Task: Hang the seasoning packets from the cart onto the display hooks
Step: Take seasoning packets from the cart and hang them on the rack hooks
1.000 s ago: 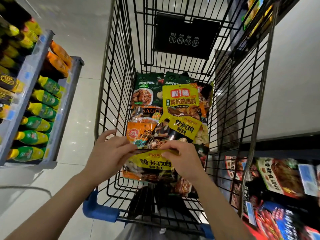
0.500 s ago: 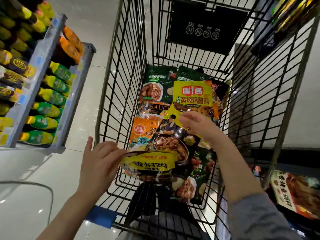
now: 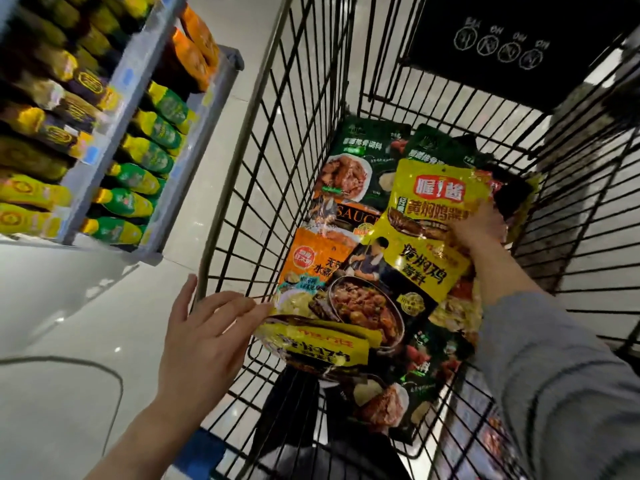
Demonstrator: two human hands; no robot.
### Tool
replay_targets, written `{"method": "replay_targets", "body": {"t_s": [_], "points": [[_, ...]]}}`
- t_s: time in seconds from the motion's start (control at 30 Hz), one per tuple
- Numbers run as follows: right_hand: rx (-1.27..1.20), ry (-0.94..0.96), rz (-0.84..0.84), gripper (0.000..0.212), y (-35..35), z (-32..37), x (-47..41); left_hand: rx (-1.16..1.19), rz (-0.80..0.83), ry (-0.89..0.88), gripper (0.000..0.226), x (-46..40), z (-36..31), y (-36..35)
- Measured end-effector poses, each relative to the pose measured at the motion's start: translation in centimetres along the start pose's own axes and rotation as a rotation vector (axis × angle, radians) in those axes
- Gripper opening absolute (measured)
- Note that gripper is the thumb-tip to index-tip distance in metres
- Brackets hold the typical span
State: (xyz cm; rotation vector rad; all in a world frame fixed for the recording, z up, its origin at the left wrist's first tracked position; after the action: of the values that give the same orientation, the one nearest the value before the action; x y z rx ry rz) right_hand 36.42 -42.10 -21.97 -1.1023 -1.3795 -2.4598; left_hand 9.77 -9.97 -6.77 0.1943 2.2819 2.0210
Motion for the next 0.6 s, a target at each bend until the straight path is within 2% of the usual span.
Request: {"method": "replay_targets", "body": {"t_s": [0.1,0.23,0.37,0.47,0.6], "points": [[-0.229,-0.079,-0.124,0.052,0.4,0.0,0.5,-0.010,-0.015,0.007,0.031,-0.1,-0.3,0.2],[-0.237,-0.041,-0.189,0.053,0.6,0.4,2.1,-0.021,-0.013,0.014,0.029,-0.2,-0.3,0.4],[-0.272,0.072,-0.254,0.040,1.3,0.8,6.0,0.008,-0.025,0.005,0.029,-0.3,-0.3,0.6],[-0.328,0.196,-0.373,0.034,2.4,0.7,10.4,0.026,-0.006,-0.004,0.030,-0.2,-0.2,0.7],[-0.249,0.396,-0.433,0.023,4.1,0.3,15.7,0.062,0.029,-0.020,0.033,-0.2,-0.1,0.9]]}}
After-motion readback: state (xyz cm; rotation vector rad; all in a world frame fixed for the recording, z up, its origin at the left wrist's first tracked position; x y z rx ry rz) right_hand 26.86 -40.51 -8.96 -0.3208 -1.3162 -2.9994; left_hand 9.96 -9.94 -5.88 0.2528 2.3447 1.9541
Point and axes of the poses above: each hand's wrist, its own x-axis away from the middle knuckle, its own y-axis out of the back of the hand, z = x × y, the point moved 1 cm from there along -x, towards the middle knuckle, and after that the axes turned 8 degrees about z, right-handed, at the moved point
